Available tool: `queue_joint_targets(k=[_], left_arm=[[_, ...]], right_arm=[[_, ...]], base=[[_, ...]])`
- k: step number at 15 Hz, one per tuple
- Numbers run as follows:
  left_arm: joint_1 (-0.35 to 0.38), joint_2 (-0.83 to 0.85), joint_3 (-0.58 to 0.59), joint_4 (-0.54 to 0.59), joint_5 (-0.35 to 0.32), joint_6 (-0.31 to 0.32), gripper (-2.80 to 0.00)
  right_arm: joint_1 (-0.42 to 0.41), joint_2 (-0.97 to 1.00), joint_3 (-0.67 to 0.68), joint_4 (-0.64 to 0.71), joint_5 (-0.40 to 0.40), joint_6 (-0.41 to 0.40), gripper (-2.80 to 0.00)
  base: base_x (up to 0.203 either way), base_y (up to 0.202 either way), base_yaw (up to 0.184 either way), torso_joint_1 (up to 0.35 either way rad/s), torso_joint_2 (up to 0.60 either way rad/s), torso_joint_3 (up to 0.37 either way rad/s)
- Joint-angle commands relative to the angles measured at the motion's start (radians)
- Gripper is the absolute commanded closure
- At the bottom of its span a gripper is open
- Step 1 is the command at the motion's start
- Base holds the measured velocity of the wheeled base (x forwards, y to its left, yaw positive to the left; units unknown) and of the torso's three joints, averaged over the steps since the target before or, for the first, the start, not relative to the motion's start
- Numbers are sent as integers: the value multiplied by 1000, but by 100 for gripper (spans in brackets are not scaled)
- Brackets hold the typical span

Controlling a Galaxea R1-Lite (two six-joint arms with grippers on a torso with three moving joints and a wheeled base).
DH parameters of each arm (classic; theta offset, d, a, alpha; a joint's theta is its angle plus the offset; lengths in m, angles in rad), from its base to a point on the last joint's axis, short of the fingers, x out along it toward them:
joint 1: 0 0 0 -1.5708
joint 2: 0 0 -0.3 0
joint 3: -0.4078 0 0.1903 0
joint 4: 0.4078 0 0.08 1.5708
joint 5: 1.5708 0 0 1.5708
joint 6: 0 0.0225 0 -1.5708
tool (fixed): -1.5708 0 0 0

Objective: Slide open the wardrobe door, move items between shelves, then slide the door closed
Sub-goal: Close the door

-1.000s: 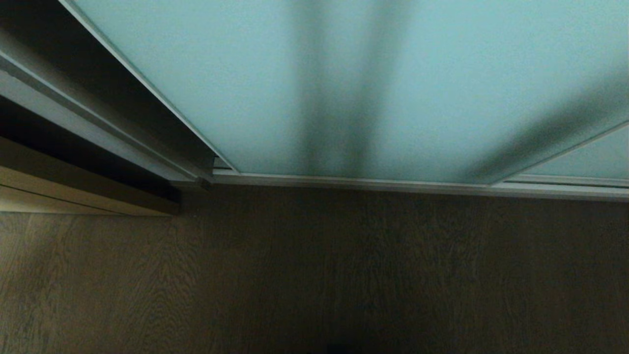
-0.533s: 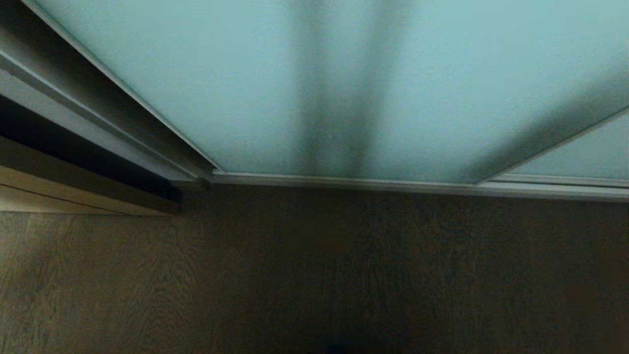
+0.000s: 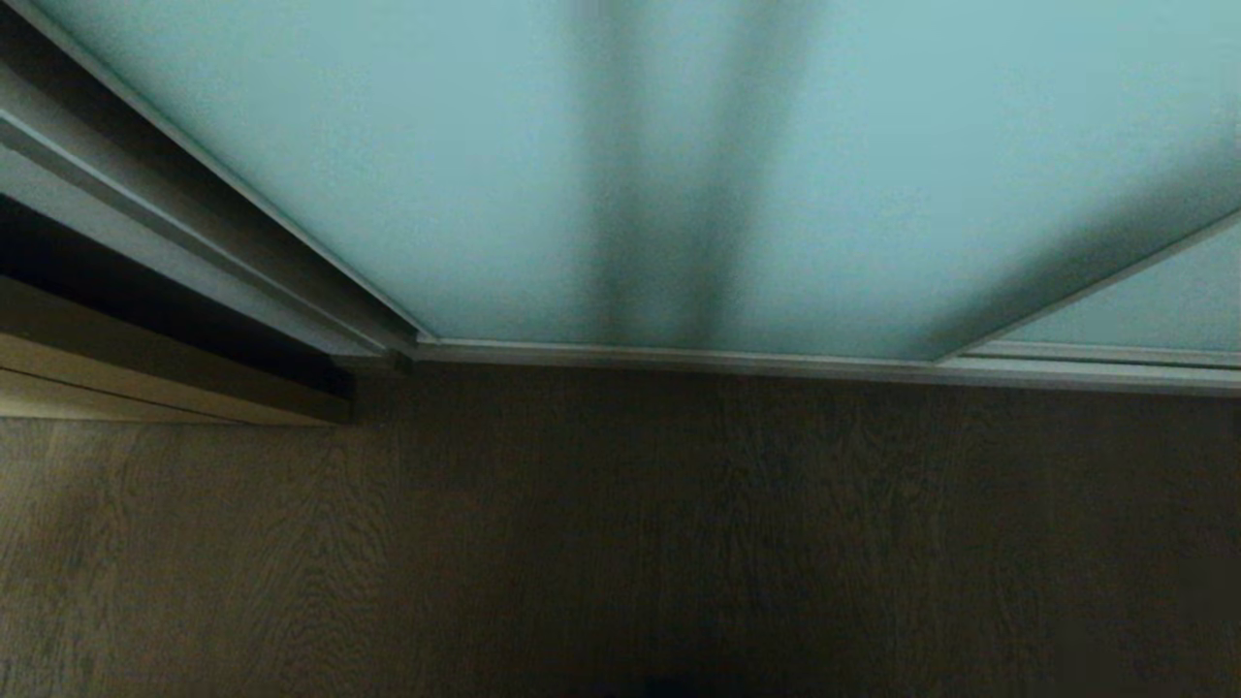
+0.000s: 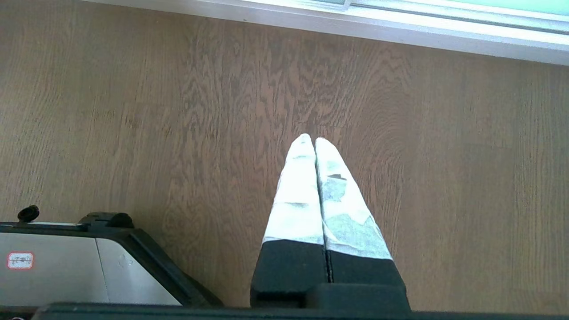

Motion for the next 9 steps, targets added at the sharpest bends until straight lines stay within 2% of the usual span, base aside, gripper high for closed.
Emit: queue_joint_targets(k=[1, 3, 4, 7, 9], left_arm=[[0, -163, 113, 8, -43, 9, 0], [1, -285, 264, 11, -87, 38, 0], [1, -347, 355, 12, -94, 78, 0], [4, -576, 671, 18, -78, 277, 0], [5, -714, 872, 23, -6, 429, 0]], right_arm=[[1, 0, 0, 0, 0, -1, 0], [0, 0, 0, 0, 0, -1, 0], [0, 0, 0, 0, 0, -1, 0], [0, 0, 0, 0, 0, -1, 0], [1, 0, 0, 0, 0, -1, 0]], base=[[0, 0, 0, 0, 0, 0], [0, 0, 0, 0, 0, 0], [0, 0, 0, 0, 0, 0], [0, 0, 0, 0, 0, 0], [0, 0, 0, 0, 0, 0]])
